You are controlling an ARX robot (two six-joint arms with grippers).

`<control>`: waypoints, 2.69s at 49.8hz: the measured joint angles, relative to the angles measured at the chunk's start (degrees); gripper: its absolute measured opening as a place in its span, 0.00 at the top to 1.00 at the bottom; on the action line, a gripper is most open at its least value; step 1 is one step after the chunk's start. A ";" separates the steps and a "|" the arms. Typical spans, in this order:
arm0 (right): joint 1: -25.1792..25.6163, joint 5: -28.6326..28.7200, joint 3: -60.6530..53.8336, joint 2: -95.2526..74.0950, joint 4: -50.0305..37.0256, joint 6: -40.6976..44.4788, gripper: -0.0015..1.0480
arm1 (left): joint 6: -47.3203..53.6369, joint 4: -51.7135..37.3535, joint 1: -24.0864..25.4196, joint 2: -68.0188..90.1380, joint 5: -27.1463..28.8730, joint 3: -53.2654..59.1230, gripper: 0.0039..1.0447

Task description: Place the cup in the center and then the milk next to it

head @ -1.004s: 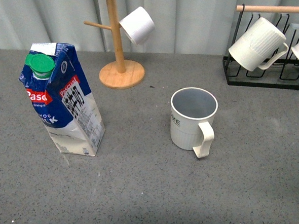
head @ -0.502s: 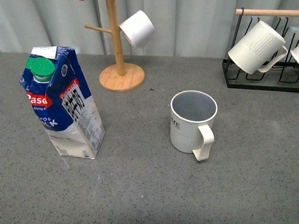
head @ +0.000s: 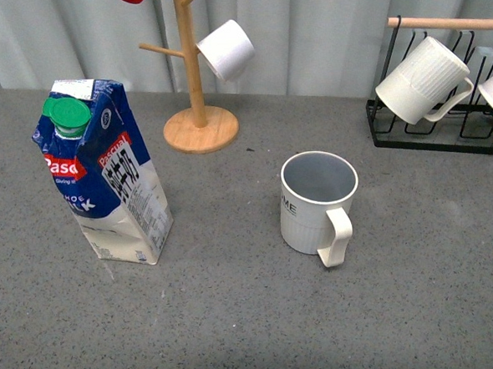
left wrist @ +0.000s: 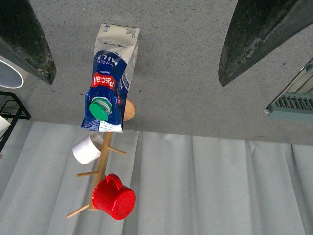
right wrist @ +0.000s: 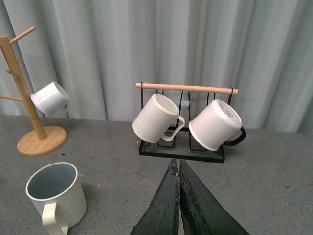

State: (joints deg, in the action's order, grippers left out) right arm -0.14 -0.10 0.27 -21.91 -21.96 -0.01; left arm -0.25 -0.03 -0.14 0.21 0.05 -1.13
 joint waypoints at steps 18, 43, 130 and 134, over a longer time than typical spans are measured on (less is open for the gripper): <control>0.00 0.02 0.00 7.98 7.80 0.02 0.99 | 0.02 0.00 0.00 0.00 0.00 0.00 0.06; 0.00 0.13 0.04 21.55 21.62 0.02 0.99 | 0.00 0.00 0.00 0.00 -0.04 0.00 0.06; 0.00 0.17 0.04 21.70 21.88 0.00 0.09 | -0.98 -26.01 3.65 63.78 -11.15 -13.25 0.06; 0.00 0.17 0.04 21.70 21.86 0.00 0.09 | -1.01 -27.63 1.73 66.95 -11.02 -14.14 0.06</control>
State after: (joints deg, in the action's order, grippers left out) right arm -0.14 0.08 0.32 -0.21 -0.10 -0.01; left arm -1.26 -27.66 1.58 67.16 -10.96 -15.27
